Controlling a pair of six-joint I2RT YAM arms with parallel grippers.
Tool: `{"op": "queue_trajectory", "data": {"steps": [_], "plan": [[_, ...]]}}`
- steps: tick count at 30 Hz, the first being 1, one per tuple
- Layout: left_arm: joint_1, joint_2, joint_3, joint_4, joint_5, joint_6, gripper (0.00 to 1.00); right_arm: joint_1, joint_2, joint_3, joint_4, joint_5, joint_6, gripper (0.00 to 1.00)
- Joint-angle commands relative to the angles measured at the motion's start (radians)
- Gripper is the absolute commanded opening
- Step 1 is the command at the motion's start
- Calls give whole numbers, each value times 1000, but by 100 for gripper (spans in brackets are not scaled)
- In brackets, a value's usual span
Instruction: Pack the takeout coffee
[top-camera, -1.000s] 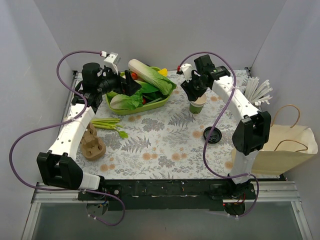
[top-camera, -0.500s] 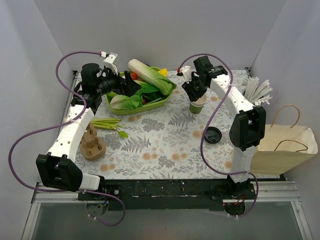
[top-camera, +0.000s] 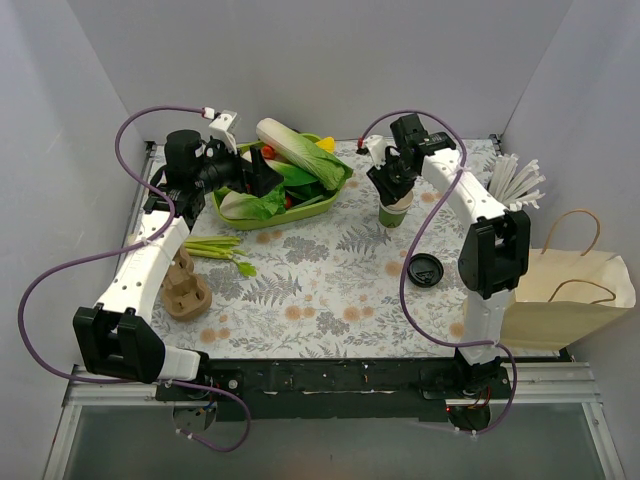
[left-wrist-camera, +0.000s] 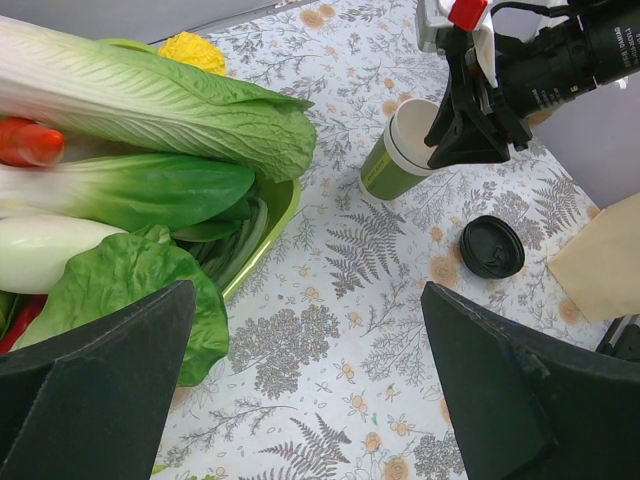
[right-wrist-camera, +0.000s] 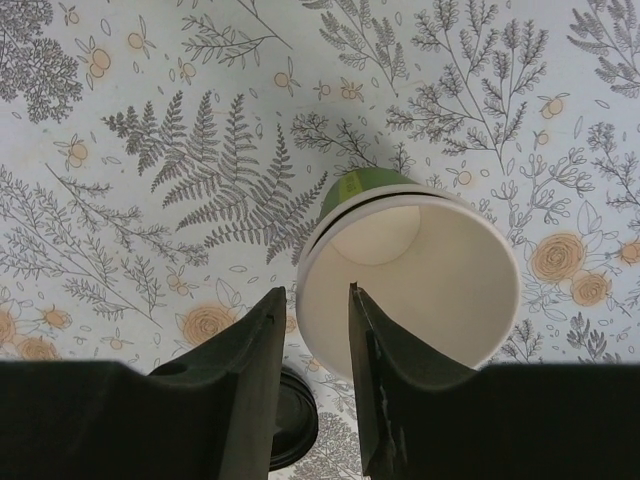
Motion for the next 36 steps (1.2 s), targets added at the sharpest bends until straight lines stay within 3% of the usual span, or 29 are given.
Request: {"op": "queue_trajectory", "data": {"steps": [1,5,14,20,24,36], "plan": [[7,-32,-3,8,15,3,98,-2,-1,-9,-20,-46,-22,39],[8,-30,-6,9,15,0,98,-2,3,-10,-21,-43,-24,38],[13,-23,-2,12,17,-5,98,-3,22,-2,-24,-34,-25,27],[14,-18,-2,17,23,-10,98,-3,19,6,-24,-28,-27,17],[14,-15,-5,19,24,-10,98,-3,6,24,-24,-11,-21,1],[14,8,-8,22,66,-14,98,3,-72,6,46,12,-68,1]]}}
